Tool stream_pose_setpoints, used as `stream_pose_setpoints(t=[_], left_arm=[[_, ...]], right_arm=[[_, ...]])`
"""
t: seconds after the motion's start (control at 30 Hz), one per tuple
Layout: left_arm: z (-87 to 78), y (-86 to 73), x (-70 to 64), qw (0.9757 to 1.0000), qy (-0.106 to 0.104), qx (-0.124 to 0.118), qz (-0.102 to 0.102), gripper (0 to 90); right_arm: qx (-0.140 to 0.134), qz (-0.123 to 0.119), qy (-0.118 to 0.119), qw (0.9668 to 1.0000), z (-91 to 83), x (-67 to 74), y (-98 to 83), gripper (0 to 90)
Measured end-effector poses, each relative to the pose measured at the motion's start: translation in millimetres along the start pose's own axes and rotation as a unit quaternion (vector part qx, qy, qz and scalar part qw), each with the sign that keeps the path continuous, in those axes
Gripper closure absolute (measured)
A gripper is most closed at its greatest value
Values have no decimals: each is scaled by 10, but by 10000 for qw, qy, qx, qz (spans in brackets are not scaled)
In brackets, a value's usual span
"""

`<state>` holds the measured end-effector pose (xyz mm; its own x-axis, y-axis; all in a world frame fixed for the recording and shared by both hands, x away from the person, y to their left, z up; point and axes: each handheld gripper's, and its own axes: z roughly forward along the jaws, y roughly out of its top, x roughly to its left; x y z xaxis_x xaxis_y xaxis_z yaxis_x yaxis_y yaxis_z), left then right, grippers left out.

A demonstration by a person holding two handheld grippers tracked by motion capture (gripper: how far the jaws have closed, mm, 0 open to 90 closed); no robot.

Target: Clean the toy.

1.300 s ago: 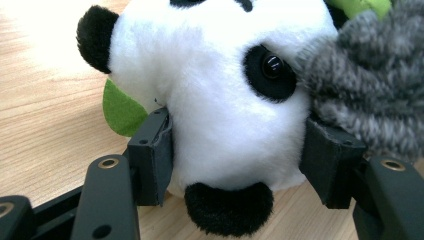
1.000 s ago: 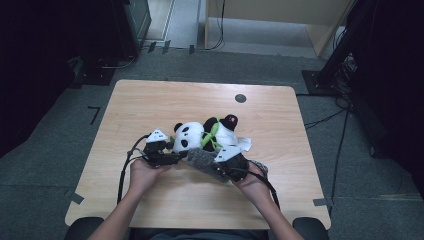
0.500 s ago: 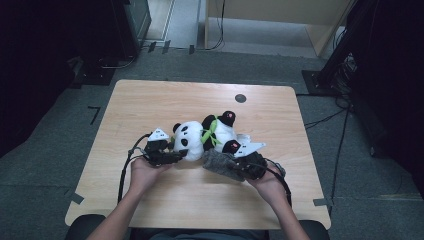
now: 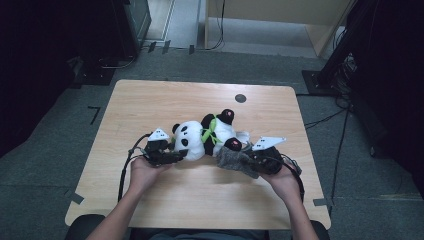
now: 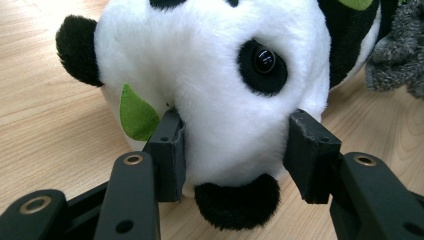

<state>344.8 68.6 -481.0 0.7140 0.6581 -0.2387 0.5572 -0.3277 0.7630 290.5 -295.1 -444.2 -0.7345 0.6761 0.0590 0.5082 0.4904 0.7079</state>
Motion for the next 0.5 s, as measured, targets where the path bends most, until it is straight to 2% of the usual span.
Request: stream_pose_setpoints(t=[0.2,0.23,0.27,0.33,0.37,0.5], left_arm=[[1,-1,6,10000,-23,-7,-10,488],[2,-2,1,10000,-18,-4,20,488],[3,-3,-2,10000,-17,-4,40,489],[3,-2,-4,10000,-14,-2,48,490],[2,2,-6,10000,-16,8,35,490],[-1,10,-8,10000,-18,24,14,490]], right_arm=[[-295,-41,234,9993,-97,83,112,789],[-413,-27,296,9987,-119,106,141,789],[-686,14,434,9967,-179,143,224,790],[-774,15,464,9959,-198,155,256,790],[-942,43,536,9941,-233,193,355,790],[-961,-38,524,9940,-201,248,487,790]])
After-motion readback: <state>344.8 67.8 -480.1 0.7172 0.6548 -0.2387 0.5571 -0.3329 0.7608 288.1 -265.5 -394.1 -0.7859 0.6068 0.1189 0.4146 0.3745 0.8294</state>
